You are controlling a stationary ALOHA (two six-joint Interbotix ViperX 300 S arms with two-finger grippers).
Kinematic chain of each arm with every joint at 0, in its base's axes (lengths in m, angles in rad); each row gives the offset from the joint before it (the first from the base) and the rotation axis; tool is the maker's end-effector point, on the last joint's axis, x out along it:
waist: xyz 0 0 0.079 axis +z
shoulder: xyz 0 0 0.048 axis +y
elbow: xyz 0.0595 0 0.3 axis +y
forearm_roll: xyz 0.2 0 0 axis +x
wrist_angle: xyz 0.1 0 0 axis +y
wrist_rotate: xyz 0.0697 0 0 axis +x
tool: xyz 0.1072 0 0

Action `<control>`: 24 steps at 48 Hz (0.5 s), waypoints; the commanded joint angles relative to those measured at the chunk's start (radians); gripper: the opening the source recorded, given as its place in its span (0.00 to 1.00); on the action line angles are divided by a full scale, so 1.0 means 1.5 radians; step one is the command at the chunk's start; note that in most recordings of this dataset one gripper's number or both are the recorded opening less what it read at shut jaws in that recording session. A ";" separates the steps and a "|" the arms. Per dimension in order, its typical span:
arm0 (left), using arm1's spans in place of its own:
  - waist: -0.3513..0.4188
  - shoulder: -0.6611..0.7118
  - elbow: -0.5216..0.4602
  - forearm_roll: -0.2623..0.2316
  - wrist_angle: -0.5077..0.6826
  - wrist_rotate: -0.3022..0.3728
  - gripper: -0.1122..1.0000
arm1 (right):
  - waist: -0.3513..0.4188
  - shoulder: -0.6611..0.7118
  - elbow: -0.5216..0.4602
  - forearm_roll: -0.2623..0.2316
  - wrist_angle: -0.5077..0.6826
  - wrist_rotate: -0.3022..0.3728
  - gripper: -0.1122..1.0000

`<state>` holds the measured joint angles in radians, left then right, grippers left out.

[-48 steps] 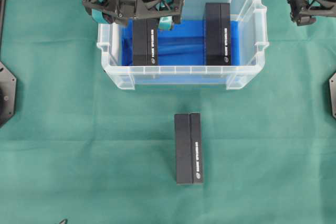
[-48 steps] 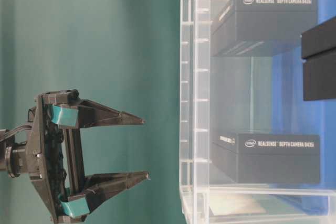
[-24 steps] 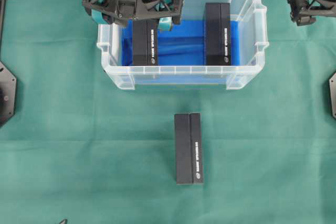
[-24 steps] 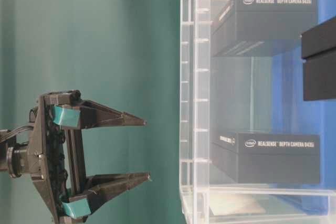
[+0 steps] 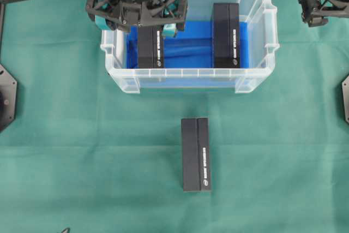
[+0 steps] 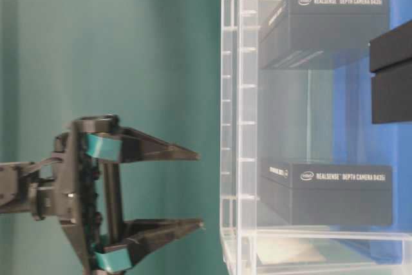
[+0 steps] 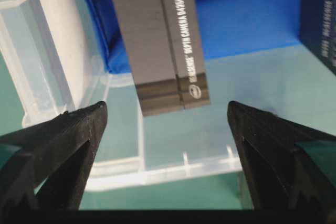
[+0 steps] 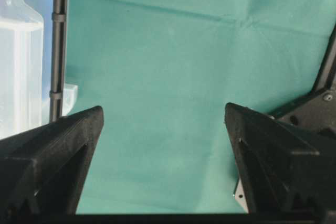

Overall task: Take out the box from the case.
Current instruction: 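Move the left gripper over the left black box in the case, then lower the open left gripper around the left box and close it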

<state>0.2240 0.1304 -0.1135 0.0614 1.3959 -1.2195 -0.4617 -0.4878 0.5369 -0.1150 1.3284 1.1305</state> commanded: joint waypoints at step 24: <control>0.005 -0.002 0.099 0.003 -0.130 -0.025 0.95 | 0.005 -0.007 0.008 -0.002 -0.017 -0.001 0.92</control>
<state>0.2286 0.1350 0.0368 0.0629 1.2164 -1.2579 -0.4571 -0.4878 0.5584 -0.1150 1.3100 1.1305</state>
